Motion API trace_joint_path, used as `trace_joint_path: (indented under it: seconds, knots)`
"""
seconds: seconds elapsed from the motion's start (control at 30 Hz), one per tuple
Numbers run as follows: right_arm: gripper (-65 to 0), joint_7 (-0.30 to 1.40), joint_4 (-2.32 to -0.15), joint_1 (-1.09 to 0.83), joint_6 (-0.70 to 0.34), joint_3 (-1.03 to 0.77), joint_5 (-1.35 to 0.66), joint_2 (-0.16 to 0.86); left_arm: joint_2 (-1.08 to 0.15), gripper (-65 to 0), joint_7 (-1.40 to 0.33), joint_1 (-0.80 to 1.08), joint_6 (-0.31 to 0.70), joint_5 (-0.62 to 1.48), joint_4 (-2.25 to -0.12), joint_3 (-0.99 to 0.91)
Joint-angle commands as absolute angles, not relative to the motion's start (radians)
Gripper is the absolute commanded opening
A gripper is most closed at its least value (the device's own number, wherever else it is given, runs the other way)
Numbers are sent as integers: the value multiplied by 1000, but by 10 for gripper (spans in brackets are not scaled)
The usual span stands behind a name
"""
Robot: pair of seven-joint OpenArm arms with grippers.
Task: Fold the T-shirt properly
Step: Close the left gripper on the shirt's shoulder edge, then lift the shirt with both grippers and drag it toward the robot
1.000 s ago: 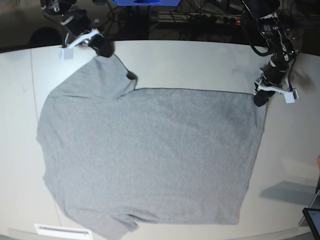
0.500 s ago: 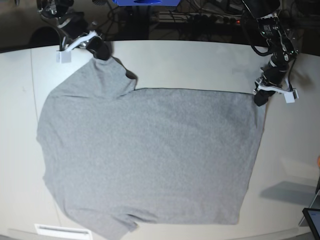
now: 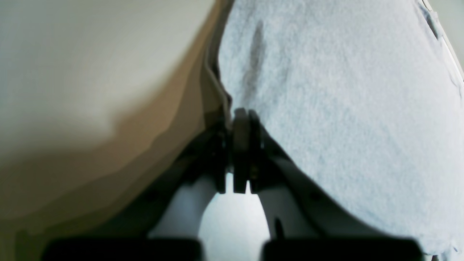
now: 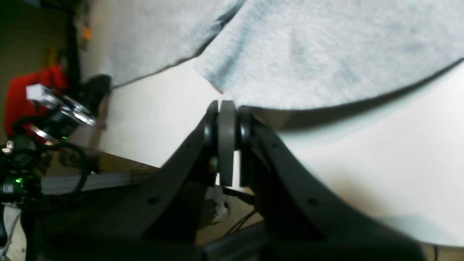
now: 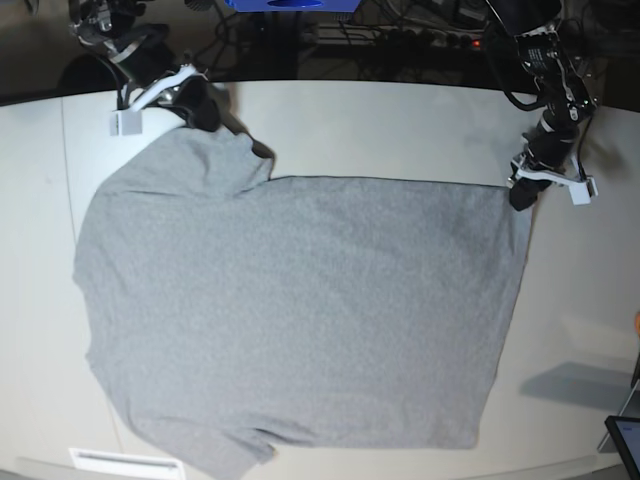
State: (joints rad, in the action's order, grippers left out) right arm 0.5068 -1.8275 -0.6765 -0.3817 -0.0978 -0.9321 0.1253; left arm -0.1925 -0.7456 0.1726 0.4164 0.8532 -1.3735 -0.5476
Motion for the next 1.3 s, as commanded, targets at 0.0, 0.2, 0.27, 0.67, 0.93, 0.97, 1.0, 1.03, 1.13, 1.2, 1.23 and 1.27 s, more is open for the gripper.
trace_joint_path:
  seconds: [0.0,0.2,0.27,0.67,0.93,0.97,1.0,1.03,1.13,1.2,1.23,1.27]
  knots:
    - [-647,490,-1851,-684,-397,-101,-935,124,-202,-650,-763,177,407,843,-1403,-552]
    - [-647,490,-1853,-682,-397,-101,-932,128,-197,-650,-765,211,407,845,-1526,-549]
    - [-647,490,-1853,-677,-397,-102,-928,130,-196,-650,-765,213,407,846,-1531,-549]
    - [-647,490,-1936,-636,-392,-107,-926,191,-168,-650,-831,213,407,846,-1589,-556]
    - [-647,492,-1939,-552,-346,-104,-932,239,-105,-650,-975,166,406,846,-1681,-713]
    - [-647,503,-1939,-538,-346,-107,-932,245,-104,-650,-989,159,406,846,-1681,-723]
    - [-647,526,-1939,-519,-344,-110,-932,246,-104,-650,-1001,148,406,846,-1678,-734]
    - [-647,558,-1939,-490,-335,-111,-932,246,-102,-650,-1006,148,406,846,-1678,-740]
    - [-647,616,-1945,-415,-297,-113,-932,246,-101,-650,-1006,139,404,846,-1684,-745]
    - [-647,650,-1945,-361,-288,-113,-932,246,-99,-650,-1007,128,404,846,-1679,-746]
    - [-647,673,-1945,-334,-285,-113,-932,246,-99,-650,-1007,125,403,846,-1678,-746]
    - [-647,696,-1945,-306,-285,-114,-932,245,-99,-650,-1007,122,403,846,-1678,-746]
